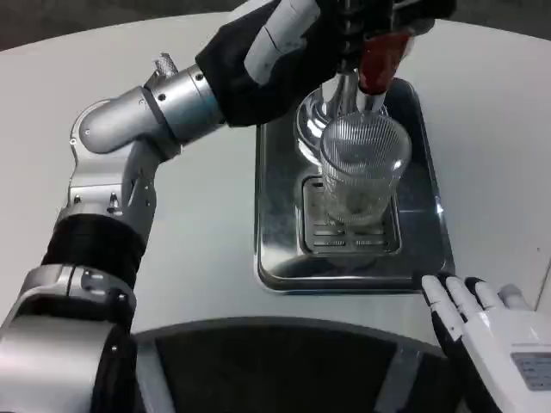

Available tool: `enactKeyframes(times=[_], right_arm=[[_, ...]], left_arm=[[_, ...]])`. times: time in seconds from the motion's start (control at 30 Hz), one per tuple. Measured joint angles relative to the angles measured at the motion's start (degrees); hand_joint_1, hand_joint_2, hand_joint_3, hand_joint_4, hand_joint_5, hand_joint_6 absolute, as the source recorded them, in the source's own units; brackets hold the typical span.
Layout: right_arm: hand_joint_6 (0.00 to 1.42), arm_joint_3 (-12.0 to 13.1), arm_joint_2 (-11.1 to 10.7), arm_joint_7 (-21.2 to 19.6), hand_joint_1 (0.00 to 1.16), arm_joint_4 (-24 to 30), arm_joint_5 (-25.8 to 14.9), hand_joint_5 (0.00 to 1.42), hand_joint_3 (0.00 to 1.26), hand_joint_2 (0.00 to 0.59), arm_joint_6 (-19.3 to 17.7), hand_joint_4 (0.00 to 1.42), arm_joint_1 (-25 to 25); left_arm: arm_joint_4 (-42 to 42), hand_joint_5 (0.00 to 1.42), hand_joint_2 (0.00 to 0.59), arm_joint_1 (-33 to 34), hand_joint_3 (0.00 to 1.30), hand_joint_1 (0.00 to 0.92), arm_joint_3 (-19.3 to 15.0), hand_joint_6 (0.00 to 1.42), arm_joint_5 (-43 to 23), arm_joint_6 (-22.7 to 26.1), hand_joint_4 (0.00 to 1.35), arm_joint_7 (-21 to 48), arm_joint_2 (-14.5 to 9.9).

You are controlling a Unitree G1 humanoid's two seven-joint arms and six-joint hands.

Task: Grasp the cup under the faucet to collect the drink, then remove the cup.

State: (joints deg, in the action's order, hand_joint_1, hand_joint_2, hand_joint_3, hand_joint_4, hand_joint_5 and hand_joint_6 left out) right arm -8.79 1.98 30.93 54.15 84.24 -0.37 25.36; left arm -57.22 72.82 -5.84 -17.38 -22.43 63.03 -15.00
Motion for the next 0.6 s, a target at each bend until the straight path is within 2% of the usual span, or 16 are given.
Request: enactKeyframes(times=[0.43,0.6], right_arm=[[0.0,0.2,0.0,-0.2,0.71,0.0,-0.3,0.0,0.0,0.276,0.3,0.0,-0.3],[0.0,1.5,-0.2,-0.2,0.71,0.0,-1.3,0.0,0.0,0.276,0.6,0.0,-1.4]], left_arm=[[-3.7,0.07,0.084,3.1,0.02,0.0,0.5,0.01,4.2,-4.4,0.0,1.2,0.0],[-4.5,0.07,0.084,3.8,0.03,0.0,1.4,0.01,5.6,-8.0,0.0,1.7,-0.4]])
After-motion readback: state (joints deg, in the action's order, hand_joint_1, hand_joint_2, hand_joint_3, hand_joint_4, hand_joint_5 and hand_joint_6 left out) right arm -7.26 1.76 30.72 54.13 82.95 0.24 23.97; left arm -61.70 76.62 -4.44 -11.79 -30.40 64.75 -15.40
